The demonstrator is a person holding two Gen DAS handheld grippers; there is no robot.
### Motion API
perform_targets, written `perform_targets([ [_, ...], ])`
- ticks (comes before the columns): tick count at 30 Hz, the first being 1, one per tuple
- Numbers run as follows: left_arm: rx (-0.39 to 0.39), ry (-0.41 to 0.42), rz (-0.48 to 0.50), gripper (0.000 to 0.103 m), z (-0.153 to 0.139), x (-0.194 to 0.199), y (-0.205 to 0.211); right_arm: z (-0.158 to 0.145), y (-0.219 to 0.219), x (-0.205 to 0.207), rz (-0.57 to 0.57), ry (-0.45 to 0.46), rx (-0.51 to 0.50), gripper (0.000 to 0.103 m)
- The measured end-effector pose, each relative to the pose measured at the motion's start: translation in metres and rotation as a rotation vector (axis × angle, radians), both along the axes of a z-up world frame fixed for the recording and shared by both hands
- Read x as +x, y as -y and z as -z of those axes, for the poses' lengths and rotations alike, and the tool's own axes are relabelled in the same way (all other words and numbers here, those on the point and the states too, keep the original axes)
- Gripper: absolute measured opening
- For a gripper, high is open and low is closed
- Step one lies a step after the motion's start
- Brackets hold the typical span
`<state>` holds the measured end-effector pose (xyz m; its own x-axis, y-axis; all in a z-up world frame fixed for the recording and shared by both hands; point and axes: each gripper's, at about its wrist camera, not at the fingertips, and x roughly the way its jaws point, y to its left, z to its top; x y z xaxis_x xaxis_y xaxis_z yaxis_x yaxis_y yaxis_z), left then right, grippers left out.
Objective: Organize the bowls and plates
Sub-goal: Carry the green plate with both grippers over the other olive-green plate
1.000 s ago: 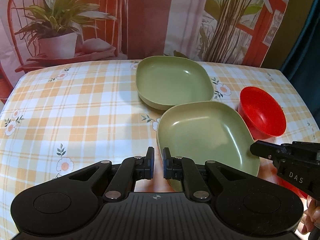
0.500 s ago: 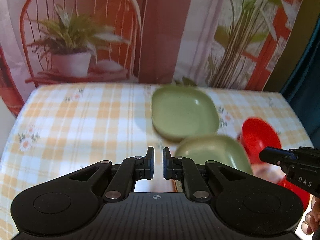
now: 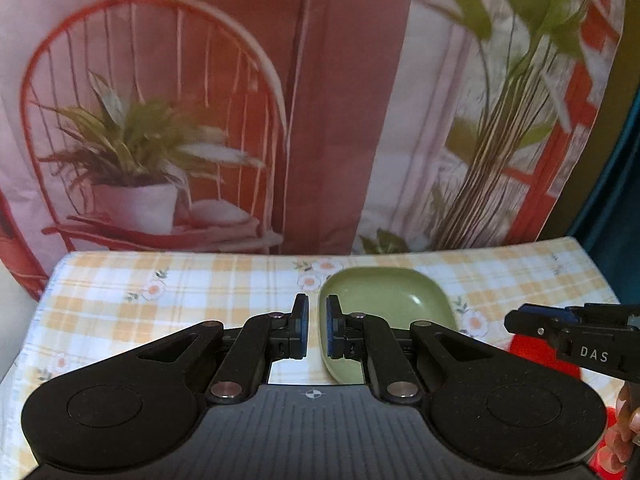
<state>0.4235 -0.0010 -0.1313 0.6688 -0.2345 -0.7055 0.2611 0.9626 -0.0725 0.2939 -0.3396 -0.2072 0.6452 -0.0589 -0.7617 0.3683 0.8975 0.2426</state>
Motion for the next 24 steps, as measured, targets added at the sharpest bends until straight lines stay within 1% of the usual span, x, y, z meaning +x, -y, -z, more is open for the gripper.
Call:
perform_targets([
  [5,-0.052,-0.093,-0.017,0.01,0.037,0.024,0.0,0.03,0.0,0.021,0.002,-0.057,0.019,0.017],
  [6,-0.056,-0.106,-0.018,0.01,0.043,0.027,0.0,0.034,0.0,0.024,0.002,-0.052,0.019,0.017],
  [10,-0.067,-0.146,-0.011,0.01,0.063,0.035,0.001,0.047,0.003,0.031,0.012,-0.078,0.035,0.017],
  [16,-0.085,-0.181,-0.017,0.01,0.083,0.042,0.002,0.058,0.001,0.035,0.006,-0.095,0.053,0.017],
  [21,-0.082,-0.198,-0.013,0.009,0.091,0.044,0.007,0.063,0.0,0.039,0.001,-0.108,0.055,0.017],
  [24,-0.085,-0.193,-0.005,0.008,0.092,0.041,0.011,0.064,0.0,0.039,0.004,-0.111,0.062,0.016],
])
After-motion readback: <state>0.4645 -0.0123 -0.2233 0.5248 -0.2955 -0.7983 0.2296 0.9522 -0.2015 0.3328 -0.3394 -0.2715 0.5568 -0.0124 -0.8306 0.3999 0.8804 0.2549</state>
